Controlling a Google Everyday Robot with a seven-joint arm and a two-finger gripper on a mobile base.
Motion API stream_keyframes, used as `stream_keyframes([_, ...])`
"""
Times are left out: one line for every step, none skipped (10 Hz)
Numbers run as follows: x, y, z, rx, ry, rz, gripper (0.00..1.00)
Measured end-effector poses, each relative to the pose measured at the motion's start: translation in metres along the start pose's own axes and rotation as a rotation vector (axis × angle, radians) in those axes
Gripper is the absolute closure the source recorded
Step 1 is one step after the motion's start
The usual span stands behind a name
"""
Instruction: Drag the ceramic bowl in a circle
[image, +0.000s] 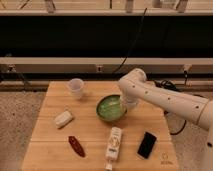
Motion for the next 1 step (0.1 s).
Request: stream_keyframes([0.0081,0.0139,-0.0034,-0.014,0.015,0.027,1.0])
